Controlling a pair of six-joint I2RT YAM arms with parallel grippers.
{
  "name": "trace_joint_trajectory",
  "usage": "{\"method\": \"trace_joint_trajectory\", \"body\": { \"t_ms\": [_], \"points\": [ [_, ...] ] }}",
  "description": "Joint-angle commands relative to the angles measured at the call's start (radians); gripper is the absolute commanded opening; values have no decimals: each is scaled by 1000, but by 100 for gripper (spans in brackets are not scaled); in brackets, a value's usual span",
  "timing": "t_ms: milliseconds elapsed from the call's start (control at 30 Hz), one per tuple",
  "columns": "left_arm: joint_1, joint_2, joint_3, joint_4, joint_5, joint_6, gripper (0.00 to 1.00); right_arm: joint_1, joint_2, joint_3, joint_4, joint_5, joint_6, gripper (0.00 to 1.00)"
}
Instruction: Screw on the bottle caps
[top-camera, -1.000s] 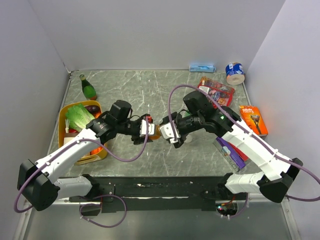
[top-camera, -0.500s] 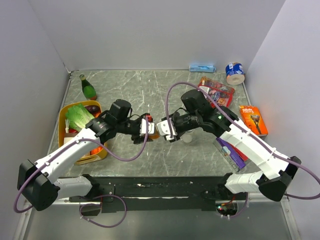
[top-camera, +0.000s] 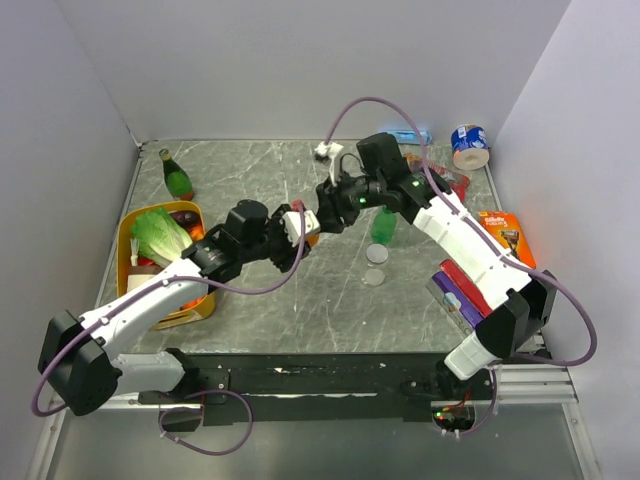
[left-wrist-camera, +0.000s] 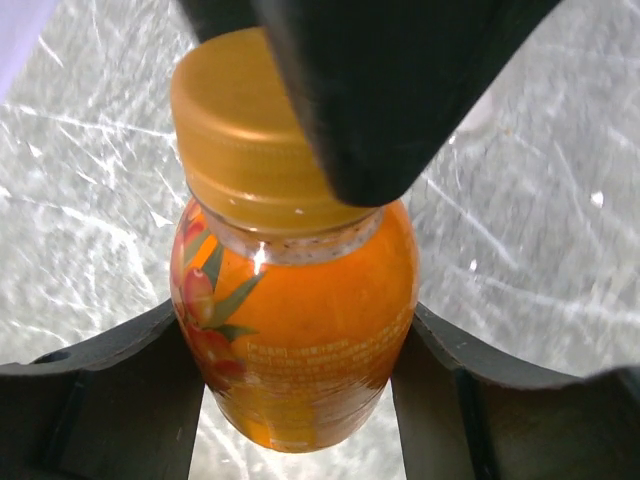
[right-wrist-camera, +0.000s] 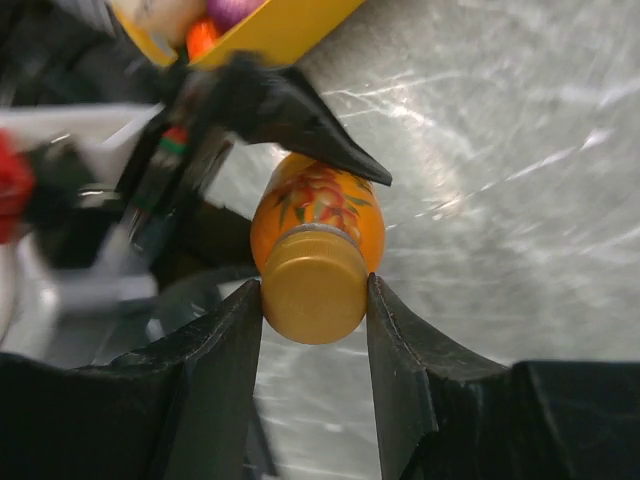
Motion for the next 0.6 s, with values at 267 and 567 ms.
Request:
{"method": "trace_joint_trajectory", "body": {
  "t_ms": [267,567],
  "points": [
    [-23,-1,0,230,-201,-124,1,-179,10,36,90,-223,437,63],
    [43,-46,-52,161,154,-101,1,-205,-100,-54,110,-319,130,93]
  ]
}}
